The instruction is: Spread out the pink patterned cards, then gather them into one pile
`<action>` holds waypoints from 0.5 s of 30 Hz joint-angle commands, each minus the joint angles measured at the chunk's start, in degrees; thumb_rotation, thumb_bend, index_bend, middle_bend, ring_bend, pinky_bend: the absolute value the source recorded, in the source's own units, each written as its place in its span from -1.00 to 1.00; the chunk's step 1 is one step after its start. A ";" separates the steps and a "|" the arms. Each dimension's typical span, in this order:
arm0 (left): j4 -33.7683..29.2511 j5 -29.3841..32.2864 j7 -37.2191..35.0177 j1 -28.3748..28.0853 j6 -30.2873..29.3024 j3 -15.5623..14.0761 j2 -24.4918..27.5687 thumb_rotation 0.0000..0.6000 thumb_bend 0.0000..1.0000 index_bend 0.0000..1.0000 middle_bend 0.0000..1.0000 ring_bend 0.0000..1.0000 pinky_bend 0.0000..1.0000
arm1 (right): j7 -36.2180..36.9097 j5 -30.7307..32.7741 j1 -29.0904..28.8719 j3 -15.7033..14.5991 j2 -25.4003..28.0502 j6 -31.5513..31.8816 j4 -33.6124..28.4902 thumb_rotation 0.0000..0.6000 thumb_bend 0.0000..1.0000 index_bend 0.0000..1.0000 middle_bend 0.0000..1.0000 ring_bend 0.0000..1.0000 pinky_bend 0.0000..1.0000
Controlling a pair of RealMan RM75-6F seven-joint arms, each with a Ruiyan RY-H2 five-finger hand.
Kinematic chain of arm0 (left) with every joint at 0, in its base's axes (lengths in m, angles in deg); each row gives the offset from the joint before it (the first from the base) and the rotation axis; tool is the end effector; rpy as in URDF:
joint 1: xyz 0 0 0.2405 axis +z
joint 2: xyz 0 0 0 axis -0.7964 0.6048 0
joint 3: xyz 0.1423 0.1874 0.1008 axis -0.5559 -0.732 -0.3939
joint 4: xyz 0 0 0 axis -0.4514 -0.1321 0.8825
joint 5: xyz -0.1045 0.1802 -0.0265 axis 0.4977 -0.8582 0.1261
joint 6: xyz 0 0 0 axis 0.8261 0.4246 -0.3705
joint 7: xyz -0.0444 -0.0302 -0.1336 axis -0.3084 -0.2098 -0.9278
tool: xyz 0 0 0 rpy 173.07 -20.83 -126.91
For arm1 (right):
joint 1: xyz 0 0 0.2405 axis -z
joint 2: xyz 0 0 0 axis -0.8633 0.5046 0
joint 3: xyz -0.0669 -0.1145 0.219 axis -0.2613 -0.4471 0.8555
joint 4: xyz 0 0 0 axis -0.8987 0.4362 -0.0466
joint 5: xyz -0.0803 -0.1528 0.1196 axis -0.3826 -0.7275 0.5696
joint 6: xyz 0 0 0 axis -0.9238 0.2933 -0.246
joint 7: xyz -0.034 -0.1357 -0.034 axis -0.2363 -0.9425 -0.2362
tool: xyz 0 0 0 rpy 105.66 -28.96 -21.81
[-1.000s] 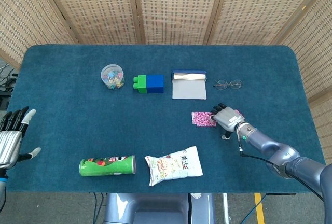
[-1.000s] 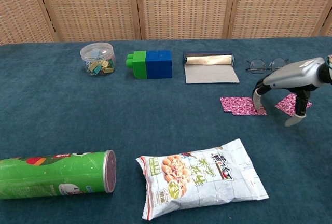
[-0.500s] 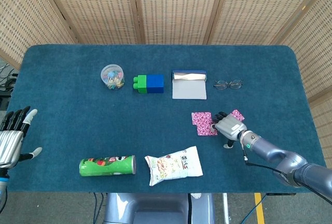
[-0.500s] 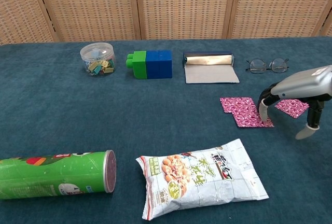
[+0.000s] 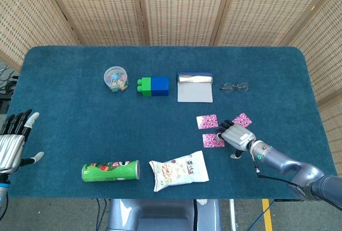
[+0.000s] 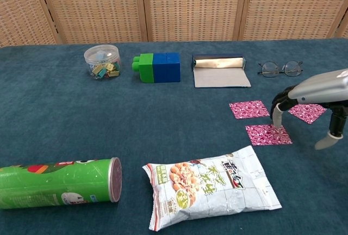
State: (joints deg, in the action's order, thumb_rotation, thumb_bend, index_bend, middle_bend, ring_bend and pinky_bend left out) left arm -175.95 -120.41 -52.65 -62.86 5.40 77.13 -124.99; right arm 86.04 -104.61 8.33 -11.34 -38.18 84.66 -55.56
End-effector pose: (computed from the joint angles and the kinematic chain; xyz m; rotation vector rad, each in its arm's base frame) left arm -0.2801 0.2049 0.1663 -1.4660 -0.8565 -0.7668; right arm -0.2199 -0.3495 0.0420 2.3353 -0.8586 0.4424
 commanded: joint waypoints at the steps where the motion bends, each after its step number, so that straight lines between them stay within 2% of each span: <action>1: -0.03 -0.02 -0.04 0.02 -0.04 0.01 0.02 1.00 -0.91 -1.00 -1.00 -1.00 -1.00 | 0.80 0.72 0.34 0.98 0.25 1.12 -0.02 1.00 -0.54 -0.38 -0.65 -1.00 -1.00; 7: 0.05 -0.14 -0.18 -0.01 0.02 -0.03 -0.01 1.00 -0.91 -1.00 -1.00 -1.00 -1.00 | 0.72 3.89 1.61 3.88 -0.98 4.15 1.45 1.00 -0.58 -0.26 -0.63 -1.00 -1.00; 15: 0.24 -0.33 -0.79 0.27 -0.39 -0.06 0.22 1.00 -0.91 -1.00 -1.00 -1.00 -1.00 | -3.80 10.32 2.34 7.66 -5.07 4.99 3.69 1.00 -0.58 -0.20 -0.62 -1.00 -1.00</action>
State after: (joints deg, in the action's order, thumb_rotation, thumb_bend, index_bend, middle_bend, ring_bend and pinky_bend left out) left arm -175.74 -120.74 -53.41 -62.62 5.04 77.08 -124.79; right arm 83.21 -95.47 10.51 -4.58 -42.28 89.50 -52.47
